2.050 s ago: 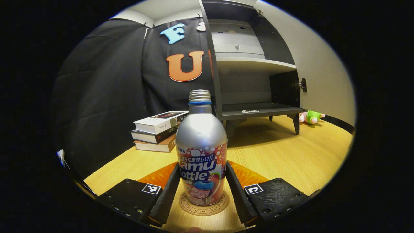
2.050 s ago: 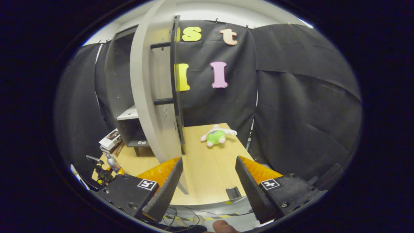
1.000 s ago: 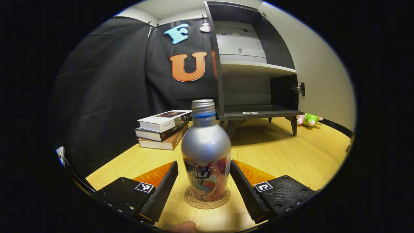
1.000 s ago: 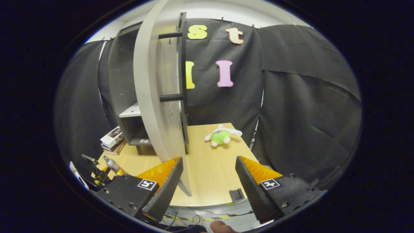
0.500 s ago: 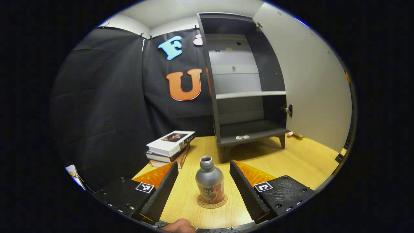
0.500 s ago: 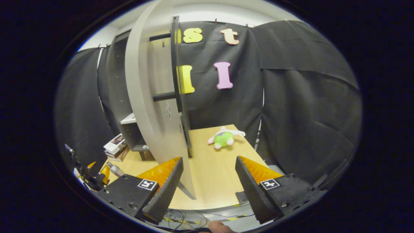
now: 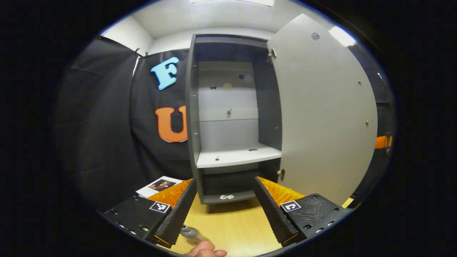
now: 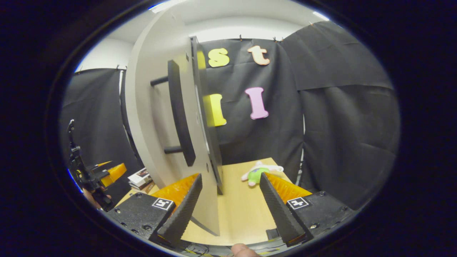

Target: Open the cabinet door with the right hand, grasp the bottle in the cabinet with the left hand and place it on the coaster, then close the cabinet door with the right hand.

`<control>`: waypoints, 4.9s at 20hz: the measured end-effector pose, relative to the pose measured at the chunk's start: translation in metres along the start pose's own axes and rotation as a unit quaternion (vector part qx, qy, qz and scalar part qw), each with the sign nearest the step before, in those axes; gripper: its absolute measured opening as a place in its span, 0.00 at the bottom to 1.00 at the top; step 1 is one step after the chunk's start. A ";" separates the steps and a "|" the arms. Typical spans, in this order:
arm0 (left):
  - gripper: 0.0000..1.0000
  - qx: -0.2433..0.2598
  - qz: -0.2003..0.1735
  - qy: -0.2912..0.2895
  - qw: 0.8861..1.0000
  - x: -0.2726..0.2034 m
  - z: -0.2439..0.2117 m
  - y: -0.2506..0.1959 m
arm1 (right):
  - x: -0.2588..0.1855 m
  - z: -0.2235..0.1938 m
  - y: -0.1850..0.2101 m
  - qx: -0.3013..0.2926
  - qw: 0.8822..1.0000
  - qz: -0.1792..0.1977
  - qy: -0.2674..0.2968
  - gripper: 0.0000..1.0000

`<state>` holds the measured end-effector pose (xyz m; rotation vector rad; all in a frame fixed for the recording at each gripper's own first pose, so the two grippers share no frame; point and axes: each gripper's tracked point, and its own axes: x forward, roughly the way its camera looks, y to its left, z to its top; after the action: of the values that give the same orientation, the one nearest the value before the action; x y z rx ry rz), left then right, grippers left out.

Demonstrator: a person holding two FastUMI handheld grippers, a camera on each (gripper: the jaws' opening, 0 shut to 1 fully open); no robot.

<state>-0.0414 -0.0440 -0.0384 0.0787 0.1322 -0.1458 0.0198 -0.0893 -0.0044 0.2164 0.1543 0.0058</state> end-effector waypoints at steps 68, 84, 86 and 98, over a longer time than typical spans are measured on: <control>0.95 -0.082 0.122 0.047 0.988 -0.054 -0.024 0.111 | 0.081 -0.059 0.276 -0.146 0.948 0.275 0.059 0.98; 0.96 -0.058 0.002 0.045 0.997 0.021 -0.009 0.037 | 0.056 -0.032 0.198 -0.100 0.984 0.136 0.048 0.98; 0.95 -0.059 0.002 0.038 0.998 0.024 -0.006 0.035 | 0.054 -0.027 0.185 -0.091 0.988 0.116 0.041 0.93; 0.95 -0.048 0.044 -0.029 0.997 0.003 0.043 0.038 | 0.062 0.004 0.139 -0.022 0.999 -0.016 -0.036 1.00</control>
<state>-0.0274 -0.0103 0.0062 -0.0146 0.0778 -0.0528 0.0829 0.0467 0.0196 0.1706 0.0864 -0.0308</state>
